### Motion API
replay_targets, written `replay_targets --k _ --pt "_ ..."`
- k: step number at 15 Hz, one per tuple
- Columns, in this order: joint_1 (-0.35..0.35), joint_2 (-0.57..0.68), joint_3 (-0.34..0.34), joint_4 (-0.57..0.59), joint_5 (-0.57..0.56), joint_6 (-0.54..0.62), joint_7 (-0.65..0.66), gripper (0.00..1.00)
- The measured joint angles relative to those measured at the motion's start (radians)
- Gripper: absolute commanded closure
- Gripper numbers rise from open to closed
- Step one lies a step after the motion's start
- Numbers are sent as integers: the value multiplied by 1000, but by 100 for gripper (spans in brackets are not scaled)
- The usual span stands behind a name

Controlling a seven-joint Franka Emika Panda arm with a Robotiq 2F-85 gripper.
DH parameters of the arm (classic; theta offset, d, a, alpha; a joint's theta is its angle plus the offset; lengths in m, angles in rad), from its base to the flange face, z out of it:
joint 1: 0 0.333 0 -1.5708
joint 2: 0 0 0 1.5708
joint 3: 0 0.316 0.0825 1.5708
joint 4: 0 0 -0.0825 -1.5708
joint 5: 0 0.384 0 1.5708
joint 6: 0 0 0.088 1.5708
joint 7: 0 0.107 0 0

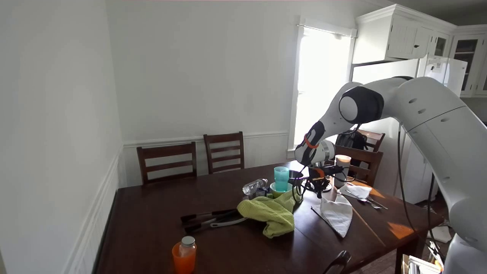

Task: Unfold the white towel twice

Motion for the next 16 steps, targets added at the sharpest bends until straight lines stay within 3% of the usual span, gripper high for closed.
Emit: replay_targets --k 11,16 --pt "7 -163 -89 -218 -231 -9 -5 96" --pt "9 -170 -101 -245 -256 -9 -5 96"
